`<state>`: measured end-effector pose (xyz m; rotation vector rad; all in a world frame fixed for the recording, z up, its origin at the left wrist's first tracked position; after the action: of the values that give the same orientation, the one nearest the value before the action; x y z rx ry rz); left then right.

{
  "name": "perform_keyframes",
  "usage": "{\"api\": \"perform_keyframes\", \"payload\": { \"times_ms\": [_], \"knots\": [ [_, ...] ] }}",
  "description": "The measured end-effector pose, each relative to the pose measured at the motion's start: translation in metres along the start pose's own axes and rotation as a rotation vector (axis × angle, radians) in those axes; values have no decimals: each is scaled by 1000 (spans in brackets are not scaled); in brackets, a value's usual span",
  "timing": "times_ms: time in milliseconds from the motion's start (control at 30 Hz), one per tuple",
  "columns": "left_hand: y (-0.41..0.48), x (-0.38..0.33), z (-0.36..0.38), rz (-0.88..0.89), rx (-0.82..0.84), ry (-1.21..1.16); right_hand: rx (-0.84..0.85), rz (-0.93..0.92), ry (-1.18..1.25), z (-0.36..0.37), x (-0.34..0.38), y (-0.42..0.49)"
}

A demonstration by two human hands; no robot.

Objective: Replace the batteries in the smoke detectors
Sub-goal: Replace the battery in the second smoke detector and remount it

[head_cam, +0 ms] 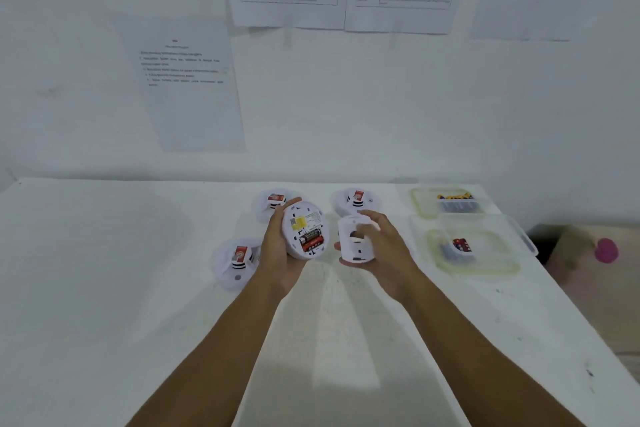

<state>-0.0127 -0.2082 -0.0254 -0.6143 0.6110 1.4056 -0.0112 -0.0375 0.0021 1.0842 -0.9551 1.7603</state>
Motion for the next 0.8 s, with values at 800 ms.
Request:
{"api": "perform_keyframes", "payload": {
  "times_ms": [800],
  "knots": [
    [4,31,42,-104,22,-145,-152,-528,-1232,32,31,-2]
  ]
}}
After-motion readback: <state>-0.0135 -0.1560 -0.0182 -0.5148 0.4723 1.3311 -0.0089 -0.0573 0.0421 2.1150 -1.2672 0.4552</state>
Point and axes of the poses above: each hand's wrist, its own y-axis towards the middle knuckle, its own z-axis out of the palm, x = y × z, the point moved 7 cm from there along y, towards the middle knuckle, and after that the axes turned 9 degrees about x, right-handed, at the moved point
